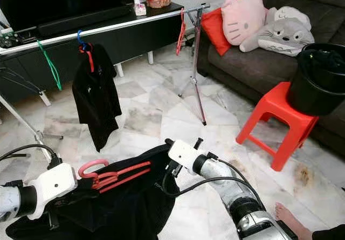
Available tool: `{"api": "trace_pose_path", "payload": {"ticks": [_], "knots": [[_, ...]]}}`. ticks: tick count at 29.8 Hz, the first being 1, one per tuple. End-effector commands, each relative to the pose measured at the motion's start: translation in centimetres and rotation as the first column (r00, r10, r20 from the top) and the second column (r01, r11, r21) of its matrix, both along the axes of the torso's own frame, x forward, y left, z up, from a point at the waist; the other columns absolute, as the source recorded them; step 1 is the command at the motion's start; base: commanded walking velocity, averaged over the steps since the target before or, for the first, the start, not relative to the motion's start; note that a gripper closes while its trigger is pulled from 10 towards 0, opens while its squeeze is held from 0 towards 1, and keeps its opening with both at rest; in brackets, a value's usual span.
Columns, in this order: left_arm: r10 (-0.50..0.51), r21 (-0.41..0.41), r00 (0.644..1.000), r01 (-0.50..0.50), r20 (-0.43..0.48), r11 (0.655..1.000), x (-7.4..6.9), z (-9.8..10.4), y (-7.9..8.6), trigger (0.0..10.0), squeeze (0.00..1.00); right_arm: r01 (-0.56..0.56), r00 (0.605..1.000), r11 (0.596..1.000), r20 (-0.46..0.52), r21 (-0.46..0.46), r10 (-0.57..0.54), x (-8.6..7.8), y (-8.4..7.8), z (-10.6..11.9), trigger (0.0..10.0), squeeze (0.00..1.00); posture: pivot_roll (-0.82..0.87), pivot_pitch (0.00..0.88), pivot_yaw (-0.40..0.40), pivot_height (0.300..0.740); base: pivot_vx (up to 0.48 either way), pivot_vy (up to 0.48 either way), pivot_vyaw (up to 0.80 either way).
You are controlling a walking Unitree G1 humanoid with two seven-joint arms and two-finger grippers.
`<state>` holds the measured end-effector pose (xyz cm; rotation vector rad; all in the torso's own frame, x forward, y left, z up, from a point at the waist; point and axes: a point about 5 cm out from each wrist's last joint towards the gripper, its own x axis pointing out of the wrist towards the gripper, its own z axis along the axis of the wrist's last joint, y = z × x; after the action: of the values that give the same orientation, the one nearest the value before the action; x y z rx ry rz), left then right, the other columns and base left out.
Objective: Hang hanger
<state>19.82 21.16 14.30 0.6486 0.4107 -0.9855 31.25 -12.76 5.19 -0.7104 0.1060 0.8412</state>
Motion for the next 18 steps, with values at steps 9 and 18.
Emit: {"api": "trace_pose_path", "payload": {"ticks": [9, 18], "knots": [[-0.035, 0.245, 0.998, 0.049, -0.06, 0.968, -0.7, -1.1, 2.5, 10.0, 0.0, -0.036, 0.998, 0.922, 0.039, -0.386, 0.056, 0.2, -3.2, -1.1, 0.0, 0.0, -0.06, 0.0, 0.012, 0.74, 0.0, 0.0, 0.0], [-0.125, 0.193, 0.983, 0.15, -0.138, 0.97, -1.2, -0.5, 2.1, 10.0, 0.0, -0.052, 0.995, 0.876, 0.047, -0.479, 0.085, 0.5, -3.9, -1.0, 0.0, 0.0, -0.06, 0.0, 0.01, 0.74, 0.0, 0.0, 0.0]]}}
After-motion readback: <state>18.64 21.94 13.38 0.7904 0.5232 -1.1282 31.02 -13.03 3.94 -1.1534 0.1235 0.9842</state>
